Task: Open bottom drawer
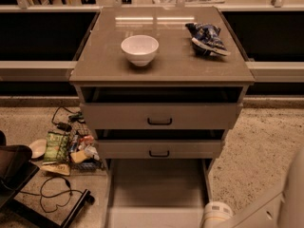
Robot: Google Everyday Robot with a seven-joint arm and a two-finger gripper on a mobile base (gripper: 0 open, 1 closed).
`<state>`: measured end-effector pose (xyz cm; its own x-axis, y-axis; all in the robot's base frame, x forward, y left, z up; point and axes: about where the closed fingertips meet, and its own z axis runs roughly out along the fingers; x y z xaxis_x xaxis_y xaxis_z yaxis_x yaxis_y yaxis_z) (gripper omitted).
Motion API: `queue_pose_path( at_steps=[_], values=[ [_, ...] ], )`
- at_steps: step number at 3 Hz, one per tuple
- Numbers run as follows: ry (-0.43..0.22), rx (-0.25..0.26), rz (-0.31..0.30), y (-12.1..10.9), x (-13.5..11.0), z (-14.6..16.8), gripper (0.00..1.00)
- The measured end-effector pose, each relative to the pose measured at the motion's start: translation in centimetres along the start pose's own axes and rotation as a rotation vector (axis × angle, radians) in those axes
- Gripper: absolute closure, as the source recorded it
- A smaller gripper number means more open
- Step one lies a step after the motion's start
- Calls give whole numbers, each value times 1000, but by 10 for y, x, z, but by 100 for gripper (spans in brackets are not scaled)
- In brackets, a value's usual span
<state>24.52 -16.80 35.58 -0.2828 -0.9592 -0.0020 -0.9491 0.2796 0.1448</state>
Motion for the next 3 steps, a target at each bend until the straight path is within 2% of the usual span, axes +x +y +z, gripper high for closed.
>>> queue_pose_path(
  at_steps=[1,2,3],
  values=[
    [-10,-20,-54,54,17,-37,0],
    [26,-18,-35,77,47,-53,0],
    [22,-15,-39,75,47,-54,0]
  ],
)
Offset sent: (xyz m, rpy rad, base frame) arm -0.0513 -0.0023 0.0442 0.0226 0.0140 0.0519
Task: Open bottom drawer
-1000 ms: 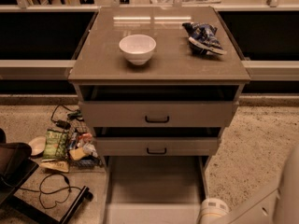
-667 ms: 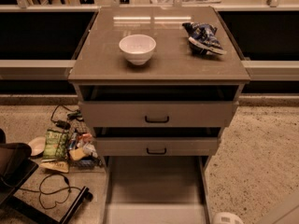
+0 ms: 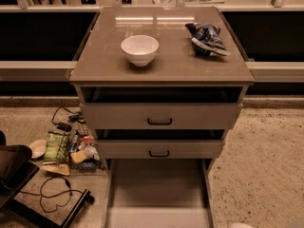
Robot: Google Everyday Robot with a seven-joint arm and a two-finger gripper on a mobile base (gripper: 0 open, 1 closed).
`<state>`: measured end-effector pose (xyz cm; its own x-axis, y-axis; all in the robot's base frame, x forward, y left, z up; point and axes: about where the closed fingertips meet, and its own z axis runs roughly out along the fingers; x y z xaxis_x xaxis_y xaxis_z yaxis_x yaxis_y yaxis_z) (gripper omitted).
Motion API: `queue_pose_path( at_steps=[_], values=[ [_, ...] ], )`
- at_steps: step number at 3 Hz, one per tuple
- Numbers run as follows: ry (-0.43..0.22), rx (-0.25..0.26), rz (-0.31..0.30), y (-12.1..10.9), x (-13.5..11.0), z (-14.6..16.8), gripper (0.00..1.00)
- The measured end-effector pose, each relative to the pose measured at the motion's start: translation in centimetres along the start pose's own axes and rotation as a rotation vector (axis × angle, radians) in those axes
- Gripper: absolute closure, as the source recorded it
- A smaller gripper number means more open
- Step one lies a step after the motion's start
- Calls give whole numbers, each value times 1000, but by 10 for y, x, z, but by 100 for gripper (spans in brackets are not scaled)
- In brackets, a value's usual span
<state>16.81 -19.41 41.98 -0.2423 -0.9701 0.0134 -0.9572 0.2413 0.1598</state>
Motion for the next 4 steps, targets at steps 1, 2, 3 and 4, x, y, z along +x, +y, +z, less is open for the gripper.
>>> queue_pose_path(
  at_steps=[1,2,3,4],
  values=[
    [-16,12,-16,-8,-1,-1,0],
    [14,83,-59,-45,4,-24,0],
    [71,167,-88,-80,24,-63,0],
    [103,234,-7,-105,45,-118,0]
  ],
)
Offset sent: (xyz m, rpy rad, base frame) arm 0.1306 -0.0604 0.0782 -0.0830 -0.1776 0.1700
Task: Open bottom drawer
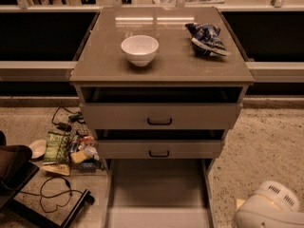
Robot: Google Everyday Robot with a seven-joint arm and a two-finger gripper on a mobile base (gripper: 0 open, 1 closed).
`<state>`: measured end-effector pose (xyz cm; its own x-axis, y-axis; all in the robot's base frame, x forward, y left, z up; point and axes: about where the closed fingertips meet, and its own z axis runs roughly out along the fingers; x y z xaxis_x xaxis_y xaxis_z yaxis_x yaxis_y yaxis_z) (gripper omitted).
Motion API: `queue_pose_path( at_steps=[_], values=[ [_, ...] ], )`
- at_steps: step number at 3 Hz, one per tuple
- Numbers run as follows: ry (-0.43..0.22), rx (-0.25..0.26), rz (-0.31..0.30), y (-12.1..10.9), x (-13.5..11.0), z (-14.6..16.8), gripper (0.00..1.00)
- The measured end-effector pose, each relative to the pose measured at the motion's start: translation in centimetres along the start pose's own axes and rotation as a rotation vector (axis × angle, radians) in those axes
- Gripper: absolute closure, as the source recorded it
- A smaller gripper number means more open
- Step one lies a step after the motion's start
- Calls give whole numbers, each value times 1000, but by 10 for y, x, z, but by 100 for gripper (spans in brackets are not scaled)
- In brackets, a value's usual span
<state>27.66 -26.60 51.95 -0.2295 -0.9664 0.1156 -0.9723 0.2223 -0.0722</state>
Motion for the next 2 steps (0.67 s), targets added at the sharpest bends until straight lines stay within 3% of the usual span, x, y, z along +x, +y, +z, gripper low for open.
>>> queue_pose_path(
  at_steps=[1,2],
  values=[
    [7,18,90,-29,28,-49,0],
    [11,29,21,-49,43,-84,0]
  ],
)
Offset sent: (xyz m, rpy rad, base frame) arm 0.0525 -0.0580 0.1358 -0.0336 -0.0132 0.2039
